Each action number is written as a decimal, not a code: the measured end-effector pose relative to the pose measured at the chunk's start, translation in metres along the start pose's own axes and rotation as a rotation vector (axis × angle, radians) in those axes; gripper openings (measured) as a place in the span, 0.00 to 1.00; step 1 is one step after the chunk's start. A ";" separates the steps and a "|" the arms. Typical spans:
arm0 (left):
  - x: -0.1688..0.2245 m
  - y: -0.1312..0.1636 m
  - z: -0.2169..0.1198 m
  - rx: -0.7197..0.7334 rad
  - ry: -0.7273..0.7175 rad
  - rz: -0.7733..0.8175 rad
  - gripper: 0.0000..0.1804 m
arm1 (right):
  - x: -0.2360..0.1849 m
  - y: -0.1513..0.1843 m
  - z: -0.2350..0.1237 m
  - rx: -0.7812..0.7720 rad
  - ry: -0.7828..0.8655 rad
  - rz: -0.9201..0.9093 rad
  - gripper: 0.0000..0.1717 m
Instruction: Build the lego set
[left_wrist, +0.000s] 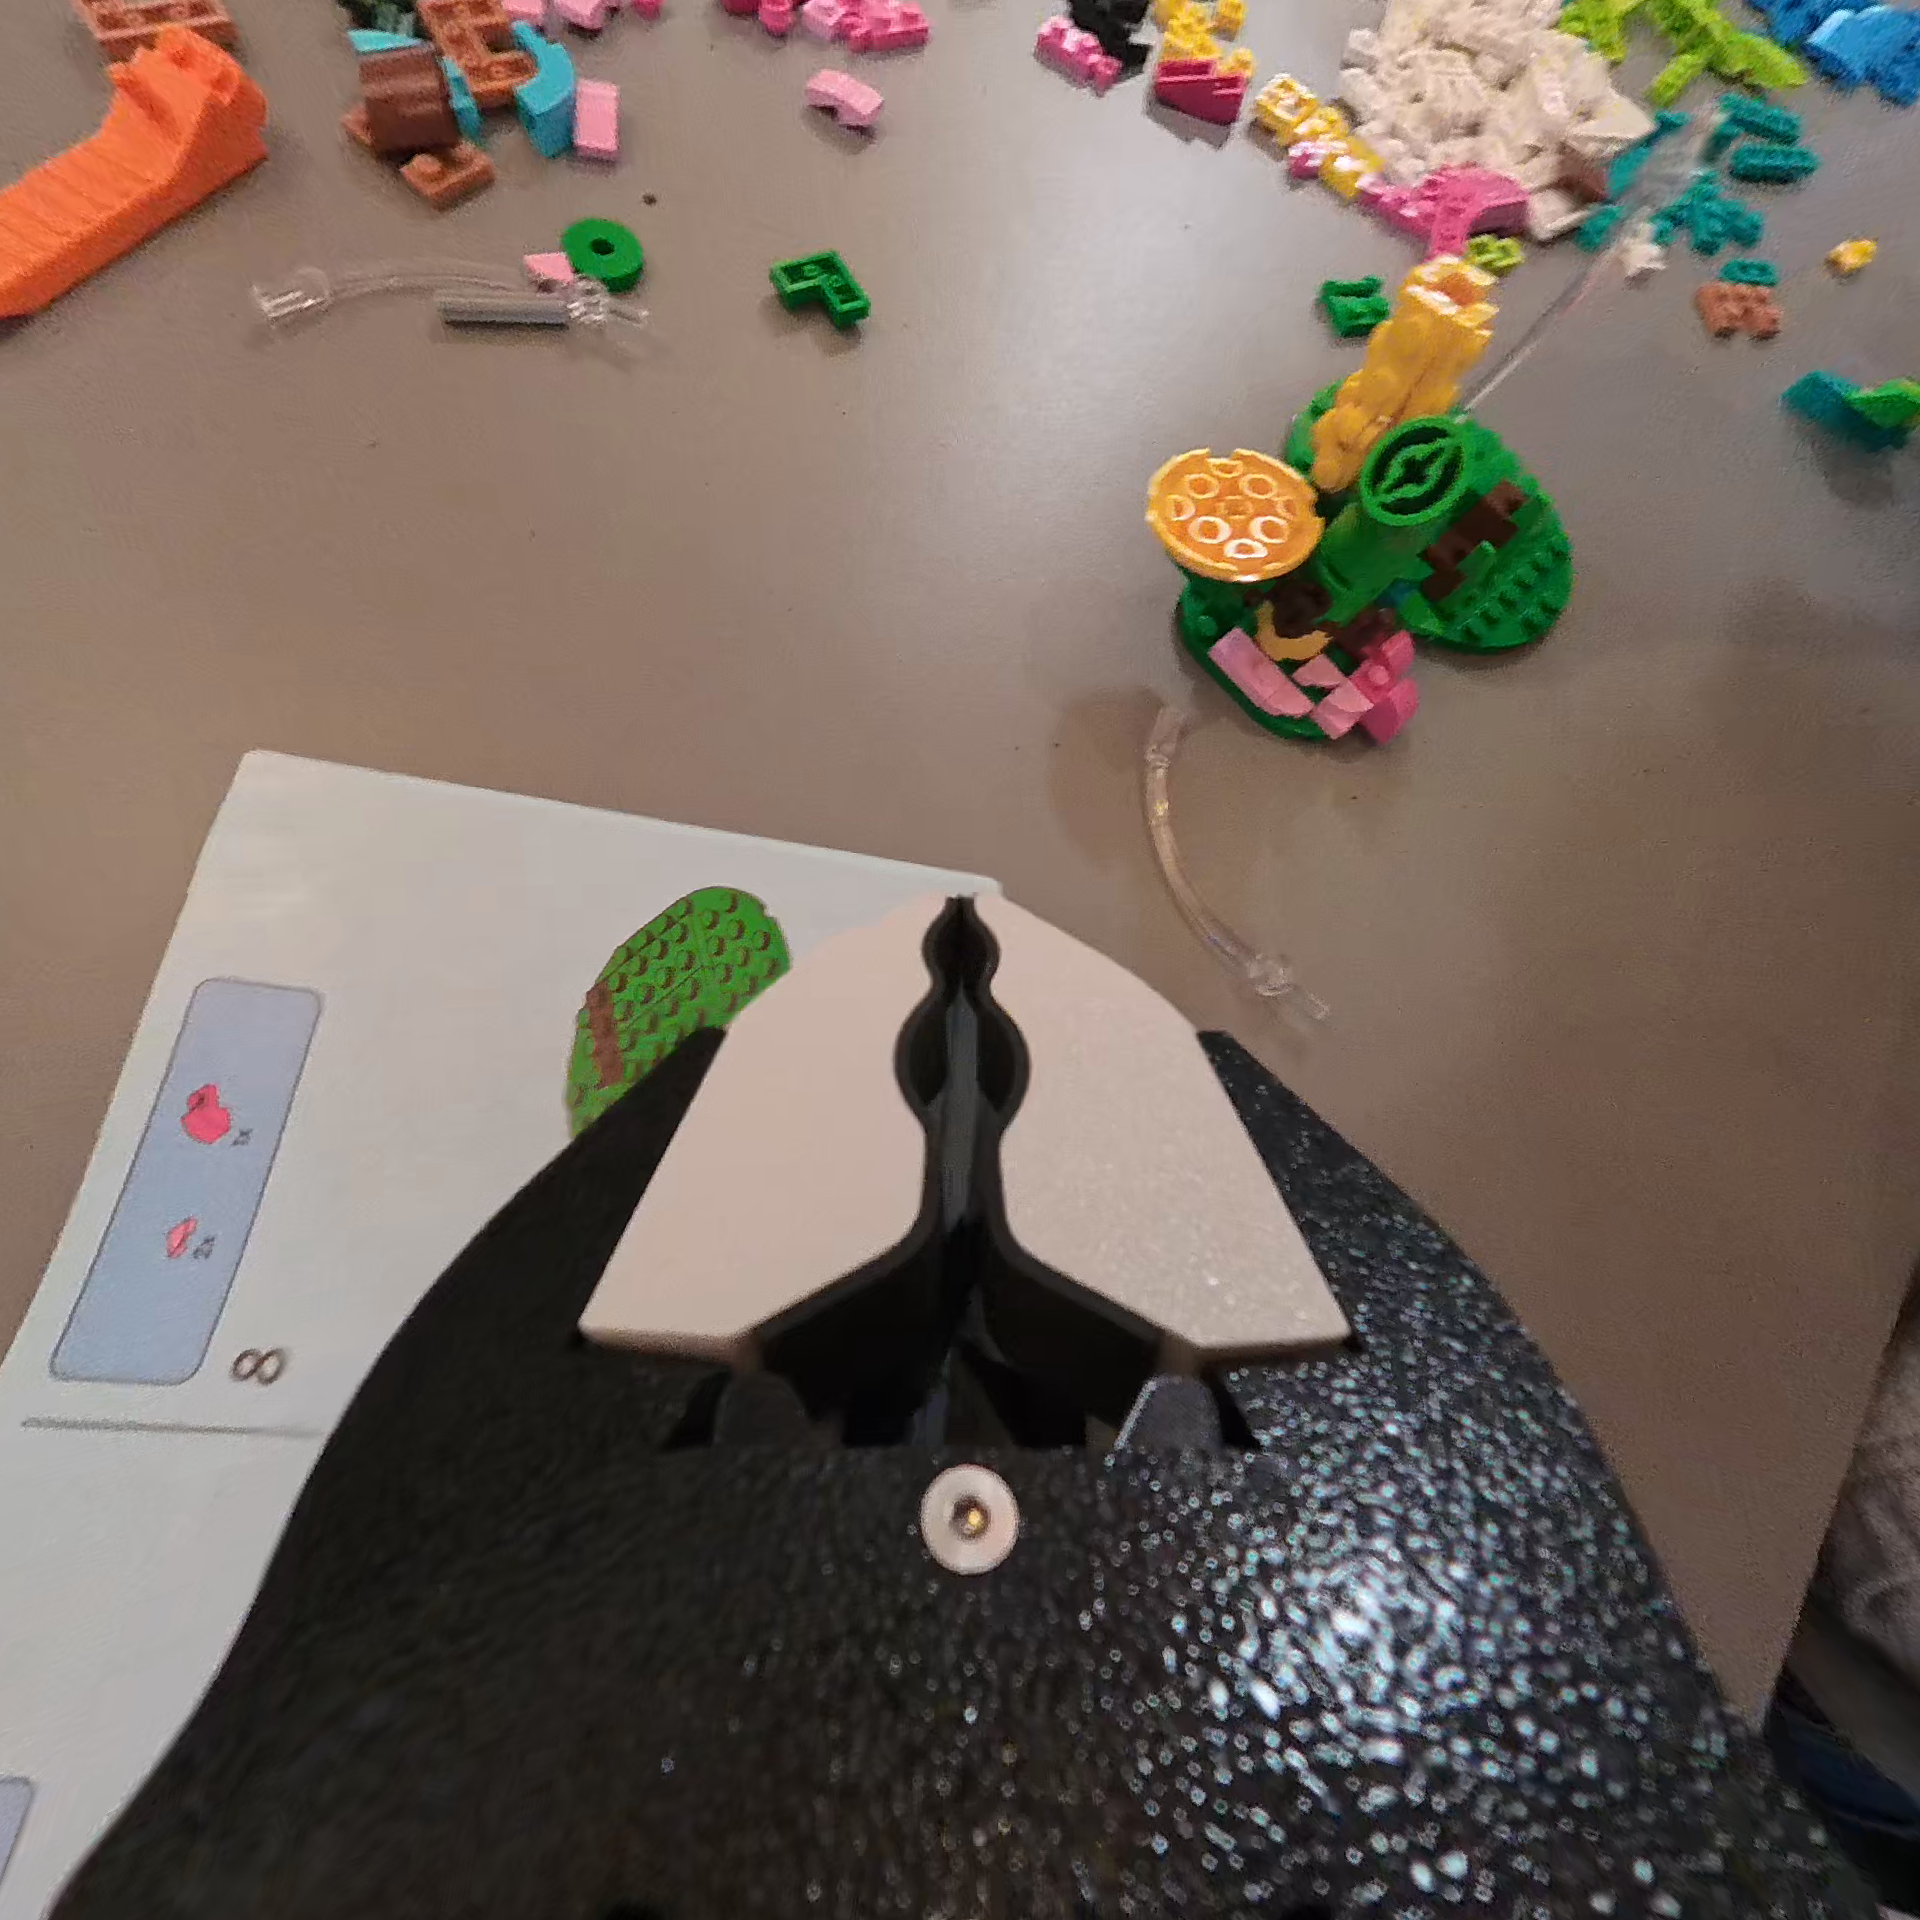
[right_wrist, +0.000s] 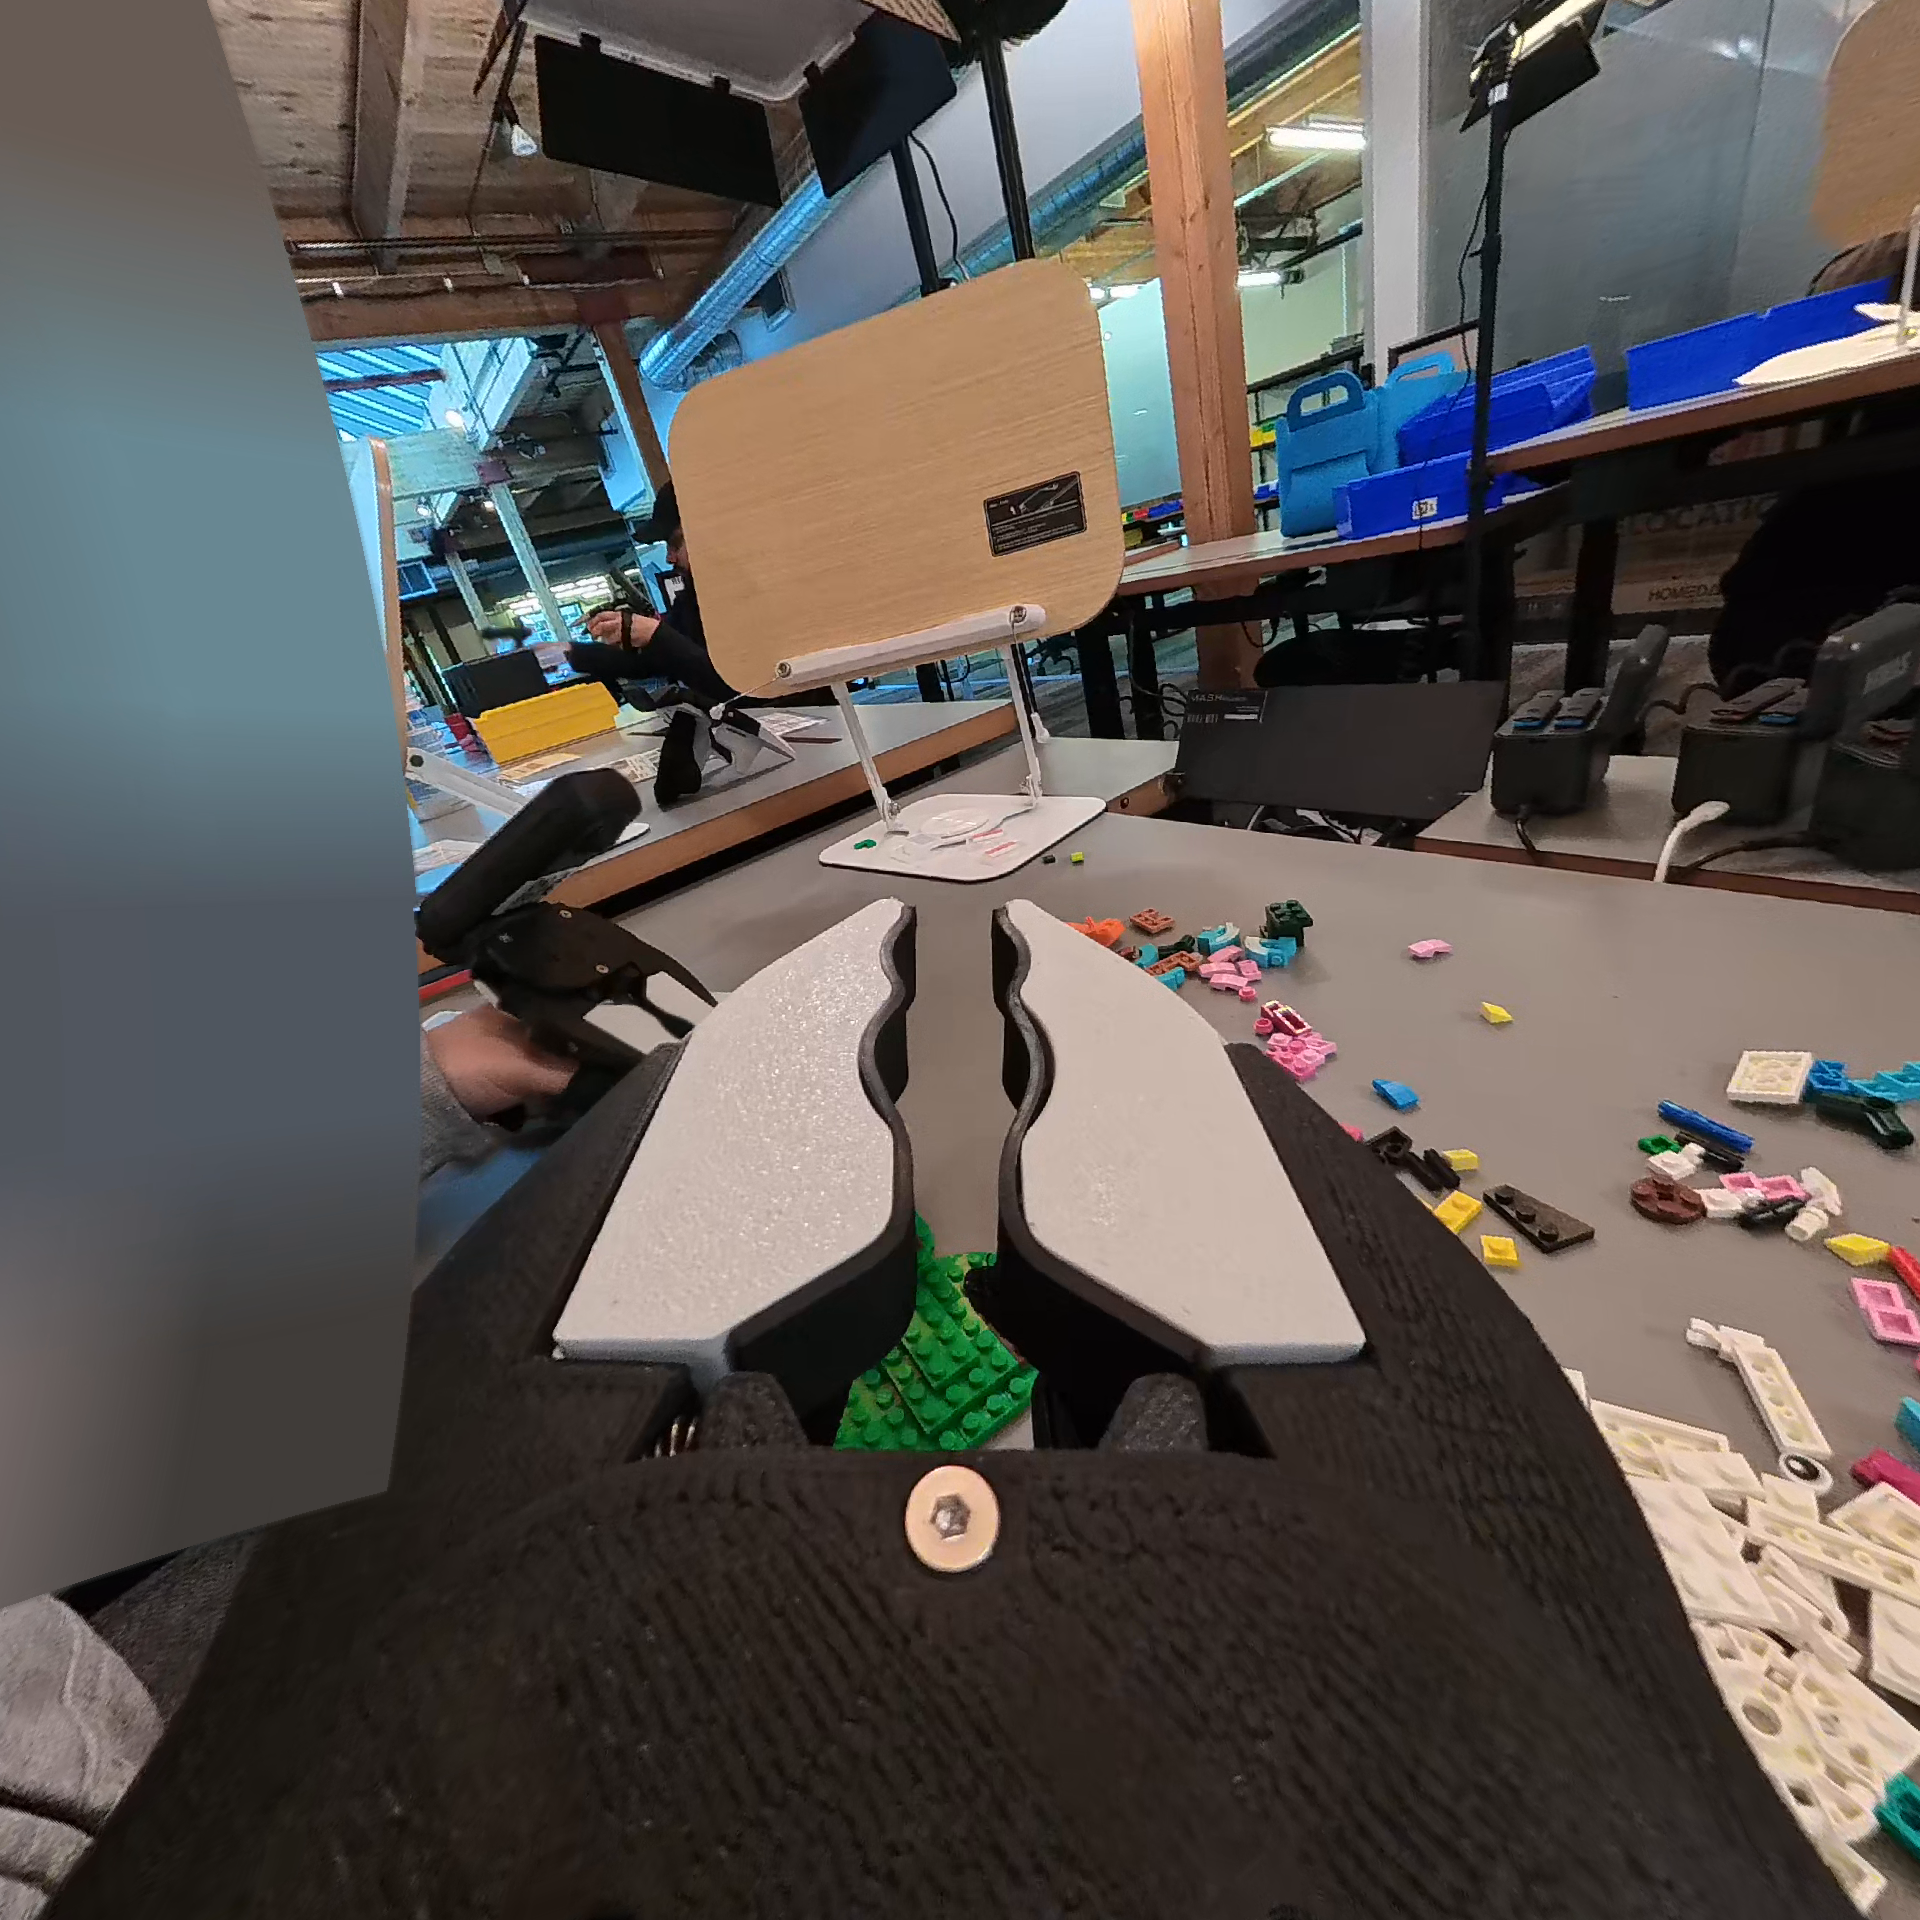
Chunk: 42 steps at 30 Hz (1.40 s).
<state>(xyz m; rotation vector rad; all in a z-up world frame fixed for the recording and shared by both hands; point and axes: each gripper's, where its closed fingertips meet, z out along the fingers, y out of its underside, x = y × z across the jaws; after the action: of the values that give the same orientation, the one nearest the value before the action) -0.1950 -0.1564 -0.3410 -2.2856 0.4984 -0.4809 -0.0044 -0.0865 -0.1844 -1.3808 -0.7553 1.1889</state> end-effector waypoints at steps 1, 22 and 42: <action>0.004 0.000 0.001 0.001 0.020 0.007 0.02 | 0.000 0.000 0.000 0.001 0.000 -0.001 0.07; -0.009 0.004 -0.006 -0.039 -0.096 0.046 0.07 | -0.003 0.001 0.000 0.000 -0.014 0.017 0.07; -0.014 0.003 -0.007 -0.083 -0.204 0.189 0.11 | -0.004 0.000 0.000 0.003 -0.022 0.023 0.07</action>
<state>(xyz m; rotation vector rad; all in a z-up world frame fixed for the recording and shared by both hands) -0.2110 -0.1553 -0.3416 -2.3063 0.6330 -0.1339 -0.0060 -0.0903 -0.1834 -1.3799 -0.7545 1.2242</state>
